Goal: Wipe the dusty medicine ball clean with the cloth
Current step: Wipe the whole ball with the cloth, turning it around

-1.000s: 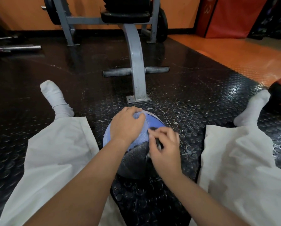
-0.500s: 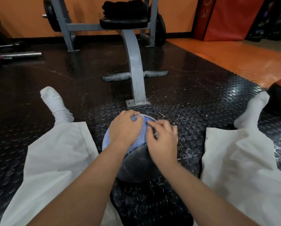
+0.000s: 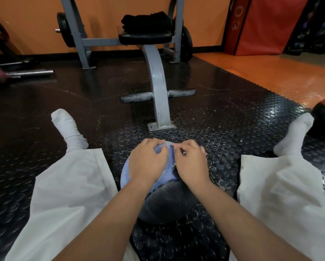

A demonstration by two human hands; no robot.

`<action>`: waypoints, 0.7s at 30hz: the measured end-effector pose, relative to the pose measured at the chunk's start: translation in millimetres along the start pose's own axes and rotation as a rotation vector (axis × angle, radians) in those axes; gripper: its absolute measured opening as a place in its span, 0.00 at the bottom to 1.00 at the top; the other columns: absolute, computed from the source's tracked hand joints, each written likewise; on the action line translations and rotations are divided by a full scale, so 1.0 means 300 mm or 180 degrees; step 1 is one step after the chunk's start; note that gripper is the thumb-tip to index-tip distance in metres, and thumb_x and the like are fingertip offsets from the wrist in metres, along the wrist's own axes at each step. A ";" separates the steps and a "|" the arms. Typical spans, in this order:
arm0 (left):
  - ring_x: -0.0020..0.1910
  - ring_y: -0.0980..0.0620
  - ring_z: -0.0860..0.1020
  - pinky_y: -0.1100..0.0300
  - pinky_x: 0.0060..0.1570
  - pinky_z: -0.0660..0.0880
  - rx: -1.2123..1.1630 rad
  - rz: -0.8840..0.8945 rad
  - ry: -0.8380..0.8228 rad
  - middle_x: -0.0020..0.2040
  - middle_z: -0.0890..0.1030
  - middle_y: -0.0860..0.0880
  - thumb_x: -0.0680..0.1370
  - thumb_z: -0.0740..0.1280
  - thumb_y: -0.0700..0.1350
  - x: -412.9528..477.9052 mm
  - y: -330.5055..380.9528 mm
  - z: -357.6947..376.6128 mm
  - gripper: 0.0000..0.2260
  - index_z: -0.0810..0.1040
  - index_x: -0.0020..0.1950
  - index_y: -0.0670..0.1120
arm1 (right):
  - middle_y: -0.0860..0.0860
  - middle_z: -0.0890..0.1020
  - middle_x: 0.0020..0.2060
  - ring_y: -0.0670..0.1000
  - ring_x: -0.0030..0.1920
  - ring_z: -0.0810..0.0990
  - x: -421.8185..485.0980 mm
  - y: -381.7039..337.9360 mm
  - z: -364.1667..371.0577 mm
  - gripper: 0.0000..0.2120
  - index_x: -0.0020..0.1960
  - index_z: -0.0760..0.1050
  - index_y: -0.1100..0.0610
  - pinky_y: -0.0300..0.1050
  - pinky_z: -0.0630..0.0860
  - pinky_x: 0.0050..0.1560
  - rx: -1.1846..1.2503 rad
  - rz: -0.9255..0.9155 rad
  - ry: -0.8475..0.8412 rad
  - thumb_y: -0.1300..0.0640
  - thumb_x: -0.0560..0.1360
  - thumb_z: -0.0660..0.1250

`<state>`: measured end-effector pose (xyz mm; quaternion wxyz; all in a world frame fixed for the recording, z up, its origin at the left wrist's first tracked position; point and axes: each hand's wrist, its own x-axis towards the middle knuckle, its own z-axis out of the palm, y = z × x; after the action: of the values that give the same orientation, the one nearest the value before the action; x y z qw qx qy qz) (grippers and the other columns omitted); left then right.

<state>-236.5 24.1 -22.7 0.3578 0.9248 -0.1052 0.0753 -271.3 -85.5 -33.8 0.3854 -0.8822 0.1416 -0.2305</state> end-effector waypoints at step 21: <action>0.58 0.54 0.74 0.59 0.54 0.68 -0.0060 -0.0023 -0.0033 0.61 0.76 0.57 0.81 0.59 0.51 -0.013 0.006 -0.006 0.13 0.79 0.62 0.55 | 0.44 0.72 0.47 0.48 0.50 0.67 -0.128 0.052 -0.047 0.11 0.57 0.81 0.57 0.41 0.65 0.53 0.0166 -0.0221 0.0304 0.58 0.80 0.62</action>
<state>-240.9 24.6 -21.3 0.3663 0.9221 -0.1044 0.0682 -312.5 -88.2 -48.6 0.3928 -0.8643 0.1231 -0.2891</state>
